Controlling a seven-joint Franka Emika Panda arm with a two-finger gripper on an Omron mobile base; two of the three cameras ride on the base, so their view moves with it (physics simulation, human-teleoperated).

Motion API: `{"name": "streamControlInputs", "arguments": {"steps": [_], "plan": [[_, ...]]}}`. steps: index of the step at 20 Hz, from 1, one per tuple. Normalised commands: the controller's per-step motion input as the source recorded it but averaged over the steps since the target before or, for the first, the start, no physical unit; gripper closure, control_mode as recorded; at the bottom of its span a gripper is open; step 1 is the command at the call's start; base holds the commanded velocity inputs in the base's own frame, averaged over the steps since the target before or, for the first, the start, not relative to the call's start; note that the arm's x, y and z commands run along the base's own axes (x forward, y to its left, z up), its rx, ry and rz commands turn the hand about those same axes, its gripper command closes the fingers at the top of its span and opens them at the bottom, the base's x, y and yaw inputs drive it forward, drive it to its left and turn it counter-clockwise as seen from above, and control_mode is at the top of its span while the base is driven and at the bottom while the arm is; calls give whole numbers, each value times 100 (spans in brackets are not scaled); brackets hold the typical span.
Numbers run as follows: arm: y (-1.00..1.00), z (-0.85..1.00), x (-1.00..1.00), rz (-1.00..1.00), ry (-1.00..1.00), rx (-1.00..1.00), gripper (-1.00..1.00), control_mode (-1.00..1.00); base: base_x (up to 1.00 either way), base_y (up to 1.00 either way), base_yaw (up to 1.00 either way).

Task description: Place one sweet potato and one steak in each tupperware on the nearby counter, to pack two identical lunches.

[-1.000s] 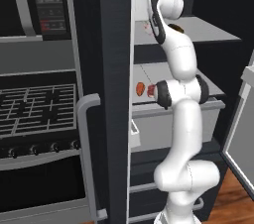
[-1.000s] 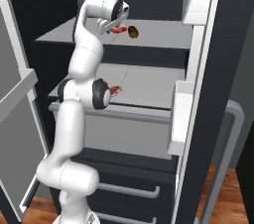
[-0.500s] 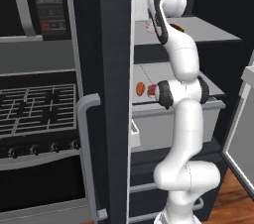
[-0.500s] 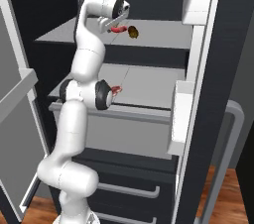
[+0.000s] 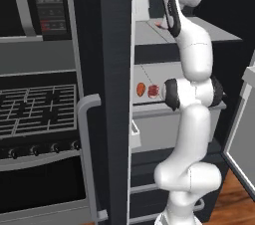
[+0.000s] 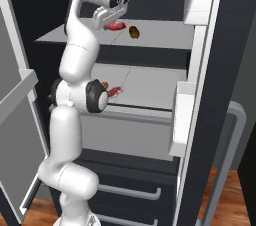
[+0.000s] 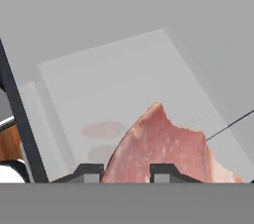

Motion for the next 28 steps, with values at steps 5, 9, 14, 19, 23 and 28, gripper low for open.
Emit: {"name": "streamControlInputs", "arguments": {"steps": [5, 9, 14, 19, 23, 28], "plan": [[1, -49, -100, 6, -44, 0, 100, -100, 0, 0, 0], [12, -75, -100, 1, -76, -5, 100, -100, 0, 0, 0], [8, -58, -100, 0, -87, -6, 100, -100, 0, 0, 0], [4, -39, -100, 0, -73, -4, 100, -100, 0, 0, 0], [-1, 10, -100, -4, -34, 0, 100, -100, 0, 0, 0], [-16, 36, -100, -6, -21, 3, 100, -100, 0, 0, 0]]}}
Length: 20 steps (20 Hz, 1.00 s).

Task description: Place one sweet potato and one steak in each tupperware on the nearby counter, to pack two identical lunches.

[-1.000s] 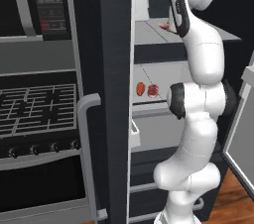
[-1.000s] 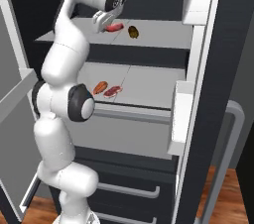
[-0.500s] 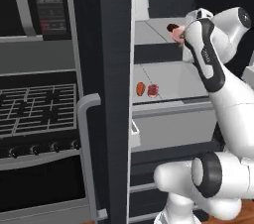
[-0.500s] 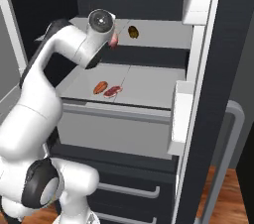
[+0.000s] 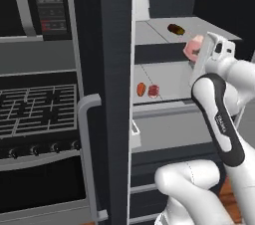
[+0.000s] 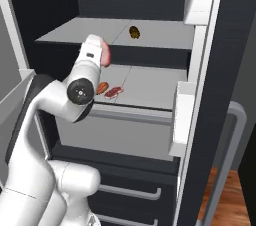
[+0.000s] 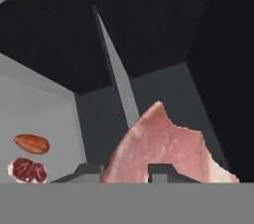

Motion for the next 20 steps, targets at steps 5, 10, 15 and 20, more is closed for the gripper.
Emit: {"name": "streamControlInputs", "arguments": {"steps": [5, 10, 15, 20], "plan": [[-26, 47, -100, -3, -10, 3, 100, -100, 0, 0, 0], [-28, 47, -100, 0, 1, 0, 100, -100, 0, 0, 0], [-6, 26, -78, 0, 14, 0, 100, -100, 0, 0, 0], [0, 6, -47, 0, 13, 0, 100, -100, 0, 0, 0]]}}
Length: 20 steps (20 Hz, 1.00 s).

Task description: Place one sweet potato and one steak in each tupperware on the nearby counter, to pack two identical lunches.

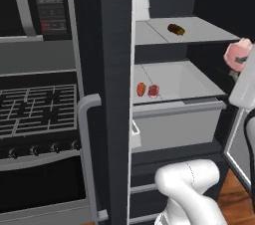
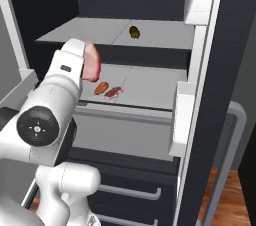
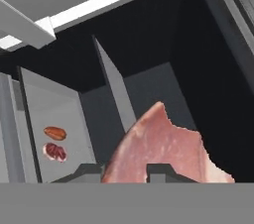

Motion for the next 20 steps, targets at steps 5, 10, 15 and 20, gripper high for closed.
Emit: {"name": "streamControlInputs", "arguments": {"steps": [5, 10, 15, 20], "plan": [[2, 0, -15, 0, 1, 0, 100, 100, -32, 1, 0], [0, 0, 0, 0, 0, 0, 100, 100, -72, 9, 0], [0, 0, 0, 0, 0, 0, 100, 100, -95, 24, 0], [0, 0, 0, 0, 0, 0, 100, 100, -58, 78, 0]]}}
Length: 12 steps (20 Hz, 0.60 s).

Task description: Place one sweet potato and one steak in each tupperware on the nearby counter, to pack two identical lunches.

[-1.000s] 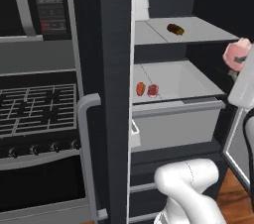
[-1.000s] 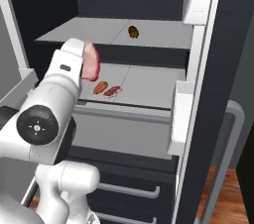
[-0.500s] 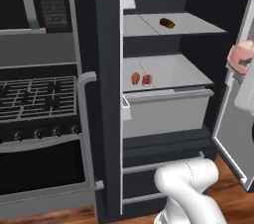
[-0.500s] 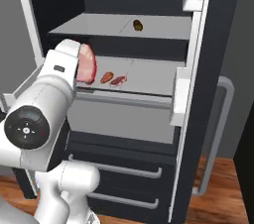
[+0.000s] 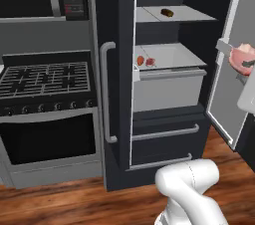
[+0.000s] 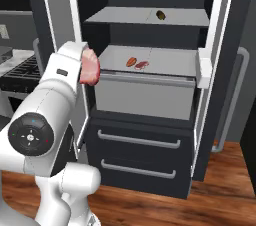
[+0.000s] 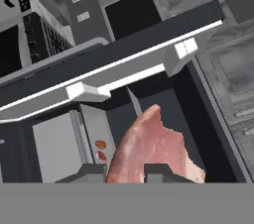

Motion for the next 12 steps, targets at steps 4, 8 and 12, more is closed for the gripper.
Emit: {"name": "streamControlInputs", "arguments": {"steps": [4, 8, 12], "plan": [[0, 0, 0, 0, 0, 0, 100, 100, -10, 100, 0], [0, 0, 0, 0, 0, 0, 100, 100, 0, 100, 0], [0, 0, 0, 0, 0, 0, 100, 100, 0, 100, 0]]}}
